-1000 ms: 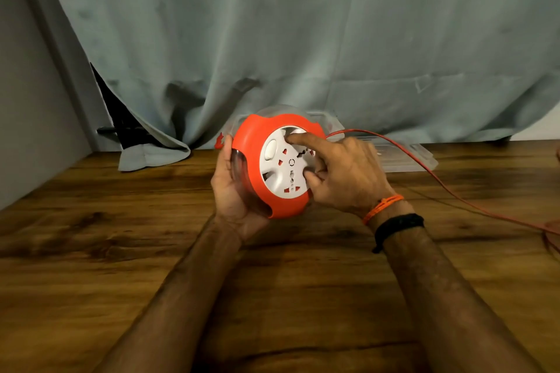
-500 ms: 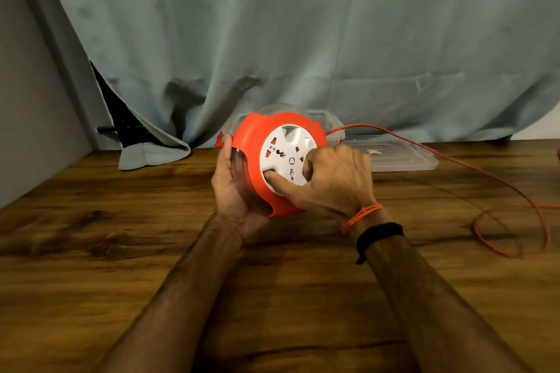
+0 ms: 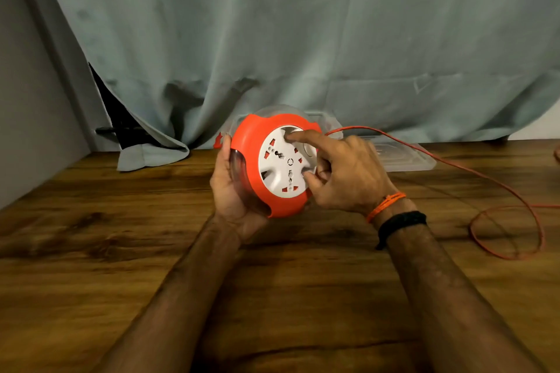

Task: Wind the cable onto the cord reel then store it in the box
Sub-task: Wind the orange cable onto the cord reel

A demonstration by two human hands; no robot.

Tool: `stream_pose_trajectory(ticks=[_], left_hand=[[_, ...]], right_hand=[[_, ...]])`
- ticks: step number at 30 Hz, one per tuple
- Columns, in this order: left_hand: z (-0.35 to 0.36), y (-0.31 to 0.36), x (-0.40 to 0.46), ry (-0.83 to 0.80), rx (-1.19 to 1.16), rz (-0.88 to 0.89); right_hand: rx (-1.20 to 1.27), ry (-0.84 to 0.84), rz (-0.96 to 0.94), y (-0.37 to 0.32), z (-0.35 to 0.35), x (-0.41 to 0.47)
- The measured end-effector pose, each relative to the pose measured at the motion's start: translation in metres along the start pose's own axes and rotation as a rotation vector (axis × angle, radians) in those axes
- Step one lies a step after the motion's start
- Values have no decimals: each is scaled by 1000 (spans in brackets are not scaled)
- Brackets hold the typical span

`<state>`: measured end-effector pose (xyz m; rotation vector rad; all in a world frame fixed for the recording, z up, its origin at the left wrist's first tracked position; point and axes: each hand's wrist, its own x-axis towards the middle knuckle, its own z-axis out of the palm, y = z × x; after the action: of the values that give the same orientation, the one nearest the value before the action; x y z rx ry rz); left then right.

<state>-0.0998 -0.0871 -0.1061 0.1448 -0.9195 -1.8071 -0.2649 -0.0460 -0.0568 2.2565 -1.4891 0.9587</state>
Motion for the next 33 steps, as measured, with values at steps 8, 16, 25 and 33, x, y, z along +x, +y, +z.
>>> stream_pose_trajectory(ticks=[8,16,25,33], left_hand=[[2,0,-1,31,21,-41],[5,0,0,22,52,-1],[2,3,0,30,33,-11],[4,1,-2,-68,-22,-66]], right_hand=[[-90,81,-32,1,9,0],[-128,123,195,-5,19,-1],[-68,128,235,-17,22,2],[55,97,44,2,-2,0]])
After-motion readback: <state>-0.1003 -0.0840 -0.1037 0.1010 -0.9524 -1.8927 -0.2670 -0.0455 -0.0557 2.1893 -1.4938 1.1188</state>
